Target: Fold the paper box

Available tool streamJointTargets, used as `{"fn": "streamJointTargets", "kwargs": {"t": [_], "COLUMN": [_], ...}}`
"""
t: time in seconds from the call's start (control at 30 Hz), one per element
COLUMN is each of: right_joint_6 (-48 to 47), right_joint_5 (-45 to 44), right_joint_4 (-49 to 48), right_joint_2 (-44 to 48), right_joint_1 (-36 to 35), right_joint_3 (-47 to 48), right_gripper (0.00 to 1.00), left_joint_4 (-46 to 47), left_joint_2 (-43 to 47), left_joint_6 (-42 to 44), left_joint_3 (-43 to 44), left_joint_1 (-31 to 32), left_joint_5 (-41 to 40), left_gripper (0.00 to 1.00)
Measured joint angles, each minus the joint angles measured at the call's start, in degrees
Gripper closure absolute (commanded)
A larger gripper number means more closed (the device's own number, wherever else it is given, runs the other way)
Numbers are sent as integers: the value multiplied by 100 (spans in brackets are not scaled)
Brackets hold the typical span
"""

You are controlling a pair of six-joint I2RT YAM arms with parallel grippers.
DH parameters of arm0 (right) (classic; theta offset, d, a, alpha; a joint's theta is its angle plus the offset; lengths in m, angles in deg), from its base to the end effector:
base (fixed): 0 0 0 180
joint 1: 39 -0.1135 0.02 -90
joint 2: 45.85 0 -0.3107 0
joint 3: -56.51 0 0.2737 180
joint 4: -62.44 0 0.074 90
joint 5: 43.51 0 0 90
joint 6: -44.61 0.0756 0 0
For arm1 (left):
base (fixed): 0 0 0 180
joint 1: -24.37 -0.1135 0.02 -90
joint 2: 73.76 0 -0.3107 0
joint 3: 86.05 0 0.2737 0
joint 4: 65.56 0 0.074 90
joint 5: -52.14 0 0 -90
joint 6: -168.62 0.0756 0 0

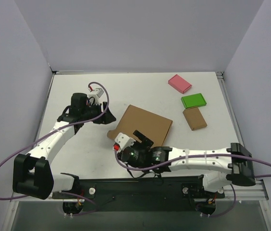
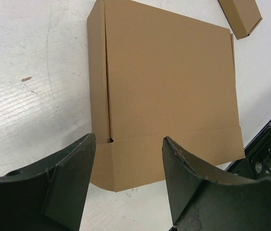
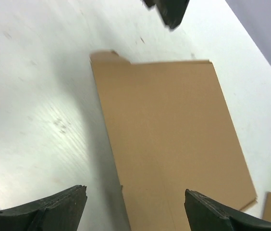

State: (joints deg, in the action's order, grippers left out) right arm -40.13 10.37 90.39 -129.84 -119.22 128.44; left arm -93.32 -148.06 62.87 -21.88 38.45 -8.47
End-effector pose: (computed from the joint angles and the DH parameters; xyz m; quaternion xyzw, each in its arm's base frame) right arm 0.1048 0.3458 0.2785 -0.4204 0.7635 0.0663 0.4857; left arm 0.2972 -0.1128 0.2786 0.0987 0.8705 -0.3296 0.3519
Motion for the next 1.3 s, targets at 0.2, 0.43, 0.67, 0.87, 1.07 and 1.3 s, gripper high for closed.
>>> {"fn": "streamJointTargets", "kwargs": {"t": [0.2, 0.43, 0.67, 0.87, 1.07, 1.3], "right_joint_6": [828, 2293, 3303, 3842, 4107, 4376], "right_joint_5": [1493, 3239, 4402, 5062, 5388, 5834], "right_joint_4": [184, 59, -315, -1279, -2022, -2944], "right_joint_2": [1008, 1683, 2179, 2243, 1956, 1626], "right_joint_1": [997, 3950, 5504, 6043, 6238, 6507], "right_joint_3": [208, -802, -2245, -2898, -3152, -3676], "right_gripper": [17, 18, 20, 23, 31, 68], "left_joint_4": [-61, -170, -229, -236, -236, -229], "left_joint_2": [0, -2, -2, -7, -22, -35], "left_joint_6": [85, 208, 273, 273, 273, 269], "left_joint_3": [0, 4, 7, 7, 7, 7], "left_joint_1": [15, 155, 214, 245, 247, 245], "left_joint_5": [-136, -367, -466, -474, -472, -446], "left_gripper": [32, 31, 31, 30, 30, 30]}}
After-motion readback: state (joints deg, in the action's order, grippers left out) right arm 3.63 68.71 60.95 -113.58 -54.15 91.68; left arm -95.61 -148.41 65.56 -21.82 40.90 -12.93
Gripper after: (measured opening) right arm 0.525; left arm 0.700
